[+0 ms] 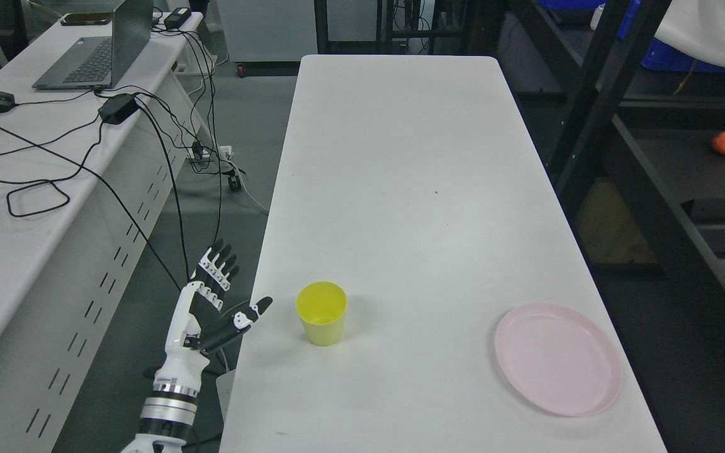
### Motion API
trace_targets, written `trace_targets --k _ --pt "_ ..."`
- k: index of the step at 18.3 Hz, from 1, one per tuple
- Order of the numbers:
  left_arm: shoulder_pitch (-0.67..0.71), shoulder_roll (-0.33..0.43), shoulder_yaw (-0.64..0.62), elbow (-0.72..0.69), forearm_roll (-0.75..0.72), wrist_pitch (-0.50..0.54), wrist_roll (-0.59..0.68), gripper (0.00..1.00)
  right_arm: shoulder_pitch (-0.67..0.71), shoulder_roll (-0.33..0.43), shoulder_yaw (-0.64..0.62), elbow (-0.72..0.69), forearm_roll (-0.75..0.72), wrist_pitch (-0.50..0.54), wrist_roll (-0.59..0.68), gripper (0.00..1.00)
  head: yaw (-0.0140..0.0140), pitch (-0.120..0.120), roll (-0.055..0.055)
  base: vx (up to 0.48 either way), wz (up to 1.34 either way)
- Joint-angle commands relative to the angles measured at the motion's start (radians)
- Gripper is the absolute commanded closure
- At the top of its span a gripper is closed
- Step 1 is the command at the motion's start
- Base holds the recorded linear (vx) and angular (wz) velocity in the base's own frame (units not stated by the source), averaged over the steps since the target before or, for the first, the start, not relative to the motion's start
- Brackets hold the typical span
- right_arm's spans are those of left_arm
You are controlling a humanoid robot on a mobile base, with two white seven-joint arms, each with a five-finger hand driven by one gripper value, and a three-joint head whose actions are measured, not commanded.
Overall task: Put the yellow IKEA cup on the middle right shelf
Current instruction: 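Close the left hand around the yellow cup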
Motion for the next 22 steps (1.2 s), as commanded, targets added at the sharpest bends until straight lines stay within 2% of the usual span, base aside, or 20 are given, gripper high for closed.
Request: trace_targets --k 1,7,12,22 --pt "-0.101 -0.006 -0.132 0.149 0.010 0.005 0.001 0.01 0.014 -0.017 0.017 0.000 -0.025 0.000 -0.001 0.01 0.0000 0.000 0.000 0.000 0.00" --pt "-0.130 -0.015 -0.250 0.148 0.007 0.062 0.000 0.01 0.014 -0.017 0.017 0.000 -0.025 0.000 -0.001 0.01 0.0000 0.000 0.000 0.000 0.00" --pt "-0.099 -0.015 -0.316 0.148 -0.071 0.085 0.000 0.01 0.014 -0.017 0.017 0.000 -0.025 0.000 -0.001 0.01 0.0000 0.000 0.000 0.000 0.00" --pt "-0.104 -0.015 -0.320 0.168 -0.134 0.086 0.000 0.01 0.014 -0.017 0.017 0.000 -0.025 0.000 -0.001 0.01 0.0000 0.000 0.000 0.000 0.00"
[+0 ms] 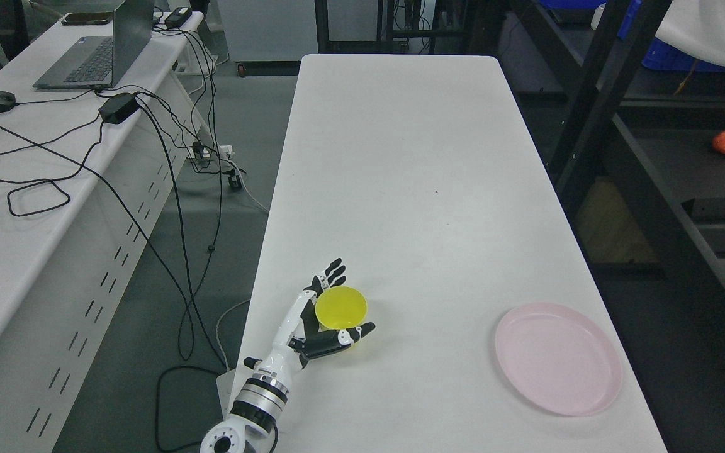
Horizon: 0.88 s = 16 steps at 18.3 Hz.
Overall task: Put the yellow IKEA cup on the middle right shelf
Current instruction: 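Close the left hand around the yellow cup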
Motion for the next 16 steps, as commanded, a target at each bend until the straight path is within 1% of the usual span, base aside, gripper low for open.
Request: trace_targets --k 1,3,4,5,6,7,9,11,12,13,15,16 --pt "-0.007 0.013 -0.056 0.035 -0.033 0.000 0.000 0.01 0.014 -0.017 0.017 0.000 -0.025 0.000 -0.001 0.01 0.0000 0.000 0.000 0.000 0.00" --pt "-0.010 0.013 -0.056 0.038 -0.034 0.000 0.000 0.01 0.014 -0.017 0.017 0.000 -0.025 0.000 -0.001 0.01 0.0000 0.000 0.000 0.000 0.00" --pt "-0.010 0.013 -0.056 0.044 -0.034 0.000 0.000 0.04 0.014 -0.017 0.017 0.000 -0.025 0.000 -0.001 0.01 0.0000 0.000 0.000 0.000 0.00" --pt "-0.008 0.013 -0.056 0.044 -0.033 0.000 0.000 0.07 0.014 -0.017 0.017 0.000 -0.025 0.000 -0.001 0.00 0.0000 0.000 0.000 0.000 0.00" --pt "-0.005 0.013 -0.054 0.044 -0.033 0.000 0.000 0.13 0.014 -0.017 0.017 0.000 -0.025 0.000 -0.001 0.01 0.0000 0.000 0.000 0.000 0.00" --pt "-0.002 0.013 -0.050 0.045 -0.031 -0.006 -0.002 0.20 0.014 -0.017 0.017 0.000 -0.025 0.000 -0.001 0.01 0.0000 0.000 0.000 0.000 0.00" --pt "0.007 0.013 -0.028 0.051 -0.024 -0.026 -0.002 0.41 0.014 -0.017 0.017 0.000 -0.025 0.000 -0.001 0.01 0.0000 0.000 0.000 0.000 0.00" --pt "0.019 0.013 -0.004 0.050 0.010 -0.076 0.000 0.68 0.014 -0.017 0.017 -0.001 -0.025 0.000 -0.001 0.01 0.0000 0.000 0.000 0.000 0.00" --pt "0.025 0.013 0.005 0.050 0.033 -0.082 0.000 0.75 0.014 -0.017 0.017 0.000 -0.025 0.000 -0.001 0.01 0.0000 0.000 0.000 0.000 0.00" --pt "0.030 0.013 0.024 0.045 0.056 -0.087 -0.002 0.85 0.014 -0.017 0.017 0.000 -0.025 0.000 -0.001 0.01 0.0000 0.000 0.000 0.000 0.00" --pt "0.044 0.013 0.065 0.030 0.073 -0.098 -0.002 0.96 0.014 -0.017 0.017 0.000 -0.025 0.000 -0.001 0.01 0.0000 0.000 0.000 0.000 0.00" --pt "0.050 0.013 0.093 0.006 0.082 -0.101 -0.002 1.00 0.014 -0.017 0.017 0.000 -0.025 0.000 -0.001 0.01 0.0000 0.000 0.000 0.000 0.00"
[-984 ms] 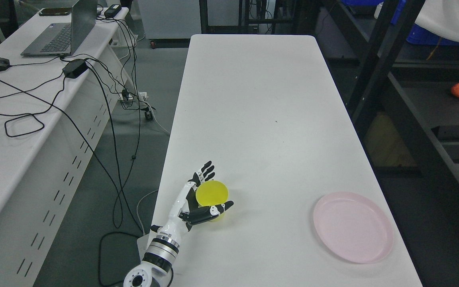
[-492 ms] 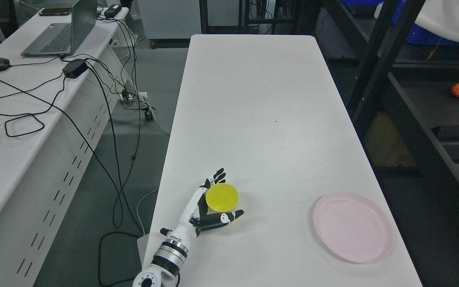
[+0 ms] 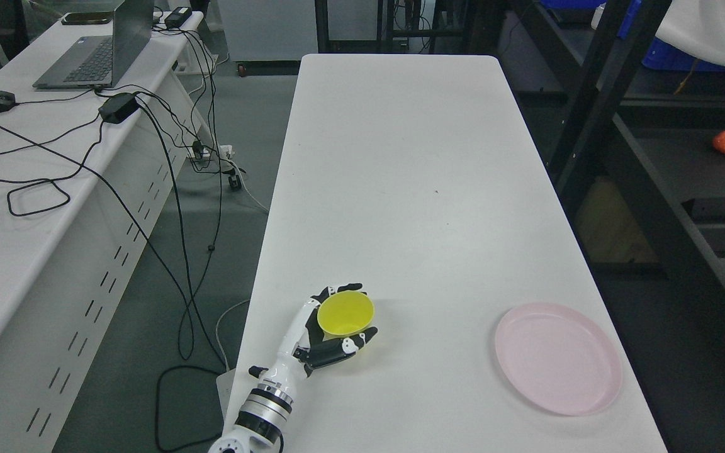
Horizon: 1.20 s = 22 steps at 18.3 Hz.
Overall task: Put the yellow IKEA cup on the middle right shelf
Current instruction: 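Close the left hand around the yellow cup, then lift the yellow cup with the left hand while turning toward the shelf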
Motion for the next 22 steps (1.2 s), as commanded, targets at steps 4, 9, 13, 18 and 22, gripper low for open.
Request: trace_targets --k 4,9,13,18,22 --pt "0.079 0.017 0.158 -0.133 0.079 -0.011 -0.002 1.00 0.014 -0.017 0.017 0.000 -0.025 0.000 -0.001 0.01 0.0000 0.000 0.000 0.000 0.00" --pt "0.142 0.017 0.173 -0.217 0.079 -0.012 -0.025 1.00 0.014 -0.017 0.017 0.000 -0.025 0.000 -0.001 0.01 0.0000 0.000 0.000 -0.023 0.00" --pt "0.142 0.017 0.184 -0.254 0.079 -0.009 -0.025 1.00 0.014 -0.017 0.017 0.000 -0.025 0.000 -0.001 0.01 0.0000 0.000 0.000 -0.097 0.00" --pt "0.142 0.017 0.184 -0.254 0.079 -0.009 -0.025 1.00 0.014 -0.017 0.017 0.000 -0.025 0.000 -0.001 0.01 0.0000 0.000 0.000 -0.166 0.03" --pt "0.137 0.017 0.186 -0.254 0.079 -0.011 -0.025 1.00 0.014 -0.017 0.017 0.000 -0.025 0.000 -0.001 0.01 0.0000 0.000 0.000 -0.201 0.16"
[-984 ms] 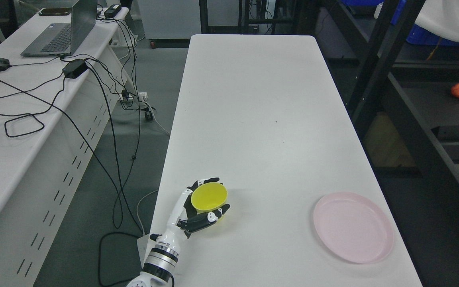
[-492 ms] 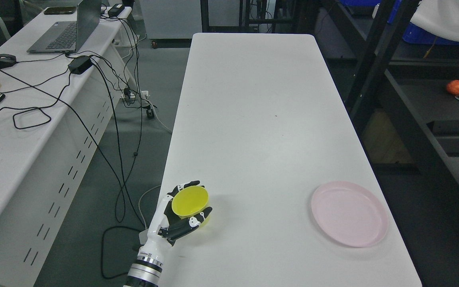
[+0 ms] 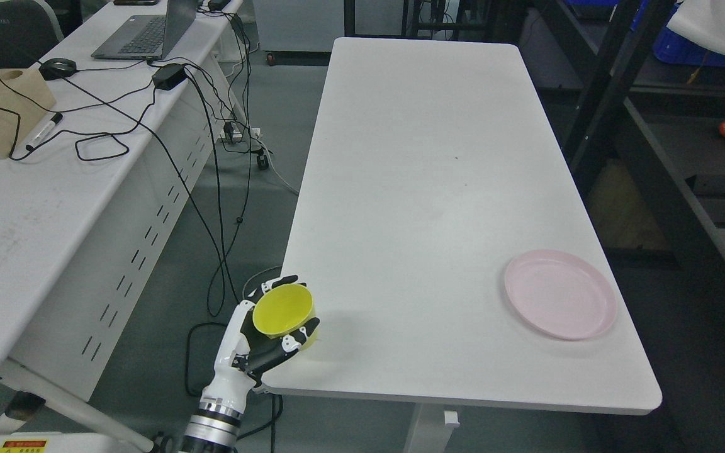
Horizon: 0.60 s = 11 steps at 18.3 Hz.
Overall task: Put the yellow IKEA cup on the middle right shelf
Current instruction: 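Lift the yellow cup with the left hand while turning toward the shelf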
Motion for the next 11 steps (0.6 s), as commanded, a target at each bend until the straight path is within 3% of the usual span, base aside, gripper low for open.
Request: trace_targets --k 1,11 --pt "-0.009 0.017 0.024 -0.044 0.001 -0.001 0.001 1.00 0.014 -0.017 0.017 0.000 -0.025 0.000 -0.001 0.01 0.0000 0.000 0.000 -0.209 0.05" --pt "-0.015 0.017 0.016 -0.048 0.001 -0.010 0.001 1.00 0.014 -0.017 0.017 0.000 -0.025 0.000 -0.001 0.01 0.0000 0.000 0.000 -0.229 -0.18"
